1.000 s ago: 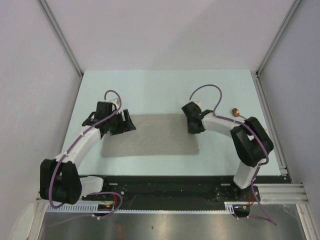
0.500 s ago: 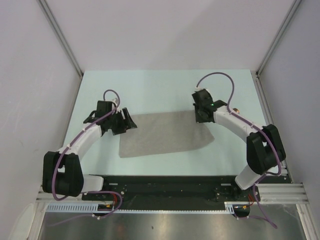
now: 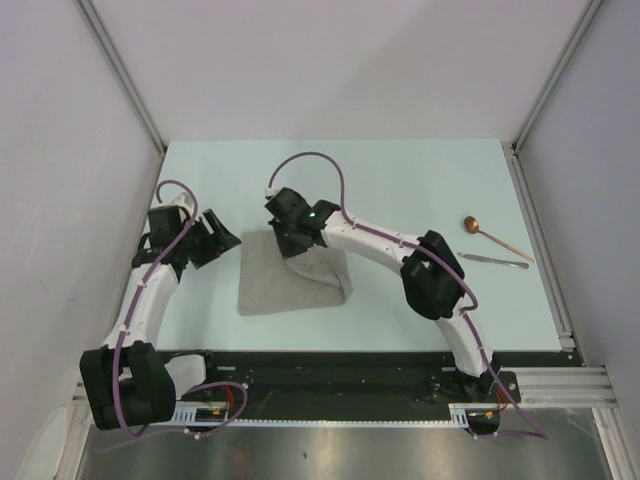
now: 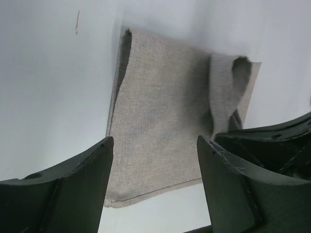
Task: Fold the napkin into a case and place the utensils inside
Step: Fold the rectangle-folded napkin at the center of the board.
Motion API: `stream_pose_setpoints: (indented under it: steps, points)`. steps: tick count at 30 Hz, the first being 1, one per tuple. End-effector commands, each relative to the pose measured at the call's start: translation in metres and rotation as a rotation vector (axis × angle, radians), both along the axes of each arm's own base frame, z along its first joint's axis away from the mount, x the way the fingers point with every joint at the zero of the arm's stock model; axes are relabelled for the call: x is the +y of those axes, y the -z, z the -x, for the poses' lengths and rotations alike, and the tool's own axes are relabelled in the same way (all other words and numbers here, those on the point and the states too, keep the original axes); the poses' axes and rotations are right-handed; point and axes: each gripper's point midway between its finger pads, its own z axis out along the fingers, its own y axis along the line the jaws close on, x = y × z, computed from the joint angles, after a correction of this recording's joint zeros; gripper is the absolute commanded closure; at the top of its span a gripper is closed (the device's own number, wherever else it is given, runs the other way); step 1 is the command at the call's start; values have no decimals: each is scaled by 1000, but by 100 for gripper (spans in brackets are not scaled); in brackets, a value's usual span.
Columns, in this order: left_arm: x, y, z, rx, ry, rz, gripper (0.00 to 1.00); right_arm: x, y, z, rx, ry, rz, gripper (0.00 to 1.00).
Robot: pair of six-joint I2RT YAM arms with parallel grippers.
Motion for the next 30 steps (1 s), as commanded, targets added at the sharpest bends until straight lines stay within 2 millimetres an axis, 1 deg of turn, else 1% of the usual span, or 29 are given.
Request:
stream_pose_setpoints:
  steps: [1, 2, 5, 7, 11, 12, 14, 17, 18, 19, 20, 21, 22, 23, 24, 25, 26, 28, 30]
  points:
    - [-7, 0, 6, -18, 26, 40, 25, 38, -11, 14, 111, 6, -144, 100]
    - [-8, 0, 7, -16, 30, 46, 26, 45, -9, 13, 111, 1, -165, 100]
    - [-12, 9, 11, 5, 43, 66, 25, 55, -10, 13, 136, 0, -211, 100]
    - [-11, 17, 15, 26, 31, 68, 25, 58, -10, 17, 163, 9, -230, 100]
    - [-5, 34, 21, 85, -36, 65, 25, 65, -11, 13, 181, 31, -272, 100]
    - [-5, 37, 22, 94, -47, 72, 25, 67, -7, 13, 197, 32, -276, 100]
    - [-2, 43, 24, 110, -73, 62, 25, 73, -11, 11, 207, 38, -312, 100]
    - [-1, 48, 25, 121, -88, 66, 28, 76, -13, 11, 223, 39, -331, 100]
    - [-4, 50, 26, 129, -72, 76, 30, 73, -11, 11, 225, 46, -324, 100]
    - [-5, 52, 26, 135, -64, 79, 33, 70, -20, 10, 211, 46, -332, 100]
    - [-6, 53, 26, 137, -52, 78, 36, 68, -23, 9, 195, 44, -341, 100]
    - [-9, 52, 26, 125, -33, 93, 37, 60, -14, 11, 204, 52, -321, 100]
    - [-12, 52, 26, 115, -19, 104, 38, 54, -30, 11, 184, 54, -342, 100]
    - [-15, 50, 25, 104, -5, 115, 39, 46, -32, 6, 166, 72, -340, 100]
    - [-18, 50, 26, 99, 7, 129, 39, 31, -20, 9, 177, 92, -310, 100]
    - [-19, 50, 26, 98, 8, 132, 39, 27, -38, 5, 144, 96, -352, 100]
    - [-18, 52, 26, 104, 2, 135, 40, 21, -41, 3, 145, 100, -363, 100]
    - [-18, 55, 27, 110, -1, 135, 41, 16, -38, 5, 168, 96, -364, 100]
    - [-19, 58, 27, 121, -8, 147, 41, 20, -38, 9, 177, 73, -376, 100]
